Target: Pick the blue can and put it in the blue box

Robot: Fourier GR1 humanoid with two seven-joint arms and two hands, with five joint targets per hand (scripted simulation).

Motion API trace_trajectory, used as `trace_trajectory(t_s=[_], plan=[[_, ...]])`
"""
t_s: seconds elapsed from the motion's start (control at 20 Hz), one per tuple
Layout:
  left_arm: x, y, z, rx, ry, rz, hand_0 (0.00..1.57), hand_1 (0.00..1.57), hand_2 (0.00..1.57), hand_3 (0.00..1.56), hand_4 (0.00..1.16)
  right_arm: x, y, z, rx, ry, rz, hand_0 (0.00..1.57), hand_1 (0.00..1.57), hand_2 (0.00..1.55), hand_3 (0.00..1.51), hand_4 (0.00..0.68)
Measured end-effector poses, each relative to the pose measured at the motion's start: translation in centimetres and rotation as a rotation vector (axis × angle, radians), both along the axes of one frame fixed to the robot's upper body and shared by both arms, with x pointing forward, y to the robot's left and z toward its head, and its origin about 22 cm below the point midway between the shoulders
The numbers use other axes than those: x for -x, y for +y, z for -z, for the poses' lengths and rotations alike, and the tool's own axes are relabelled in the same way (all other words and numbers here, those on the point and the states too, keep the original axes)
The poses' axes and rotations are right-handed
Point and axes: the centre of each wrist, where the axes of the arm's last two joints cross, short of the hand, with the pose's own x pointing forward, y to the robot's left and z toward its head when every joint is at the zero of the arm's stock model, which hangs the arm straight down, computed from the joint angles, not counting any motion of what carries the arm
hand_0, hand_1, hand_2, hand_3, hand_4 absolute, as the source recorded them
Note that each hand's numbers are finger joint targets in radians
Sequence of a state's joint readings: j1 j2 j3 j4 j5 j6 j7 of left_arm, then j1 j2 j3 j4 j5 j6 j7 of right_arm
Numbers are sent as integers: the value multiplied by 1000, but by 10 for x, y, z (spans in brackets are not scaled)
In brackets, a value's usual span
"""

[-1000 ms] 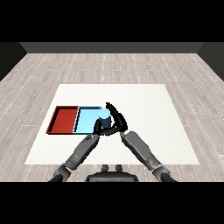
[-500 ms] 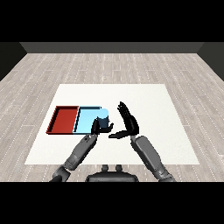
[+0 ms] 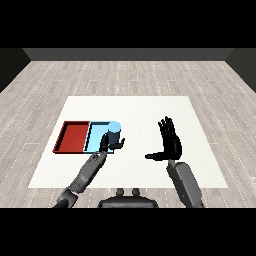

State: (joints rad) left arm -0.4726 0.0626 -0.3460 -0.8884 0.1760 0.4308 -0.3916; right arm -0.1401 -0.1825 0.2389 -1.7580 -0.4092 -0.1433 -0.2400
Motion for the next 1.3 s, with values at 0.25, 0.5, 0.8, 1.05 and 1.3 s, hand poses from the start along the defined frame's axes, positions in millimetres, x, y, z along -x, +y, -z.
trace_trajectory(t_s=[0.25,0.5,0.8,1.05,1.3], plan=[[-17,37,-5,-53,46,-90,1571,1571,1571,1496,1120,8,-30,8,2,2,80,0,0,0,0,0],[-31,98,-4,-89,163,-213,1571,1571,1571,1506,1089,8,-44,8,7,19,117,0,0,0,0,0],[-48,128,-2,-167,293,-312,1571,1571,1571,1444,1033,-1,-43,12,15,37,146,0,0,0,0,0],[-53,130,5,-258,434,-365,1571,1571,1502,1378,987,-6,-39,20,-4,65,160,0,0,0,0,0],[-49,122,18,-349,549,-366,1442,1442,1353,991,859,-15,-44,32,-7,97,178,0,0,0,0,0]])
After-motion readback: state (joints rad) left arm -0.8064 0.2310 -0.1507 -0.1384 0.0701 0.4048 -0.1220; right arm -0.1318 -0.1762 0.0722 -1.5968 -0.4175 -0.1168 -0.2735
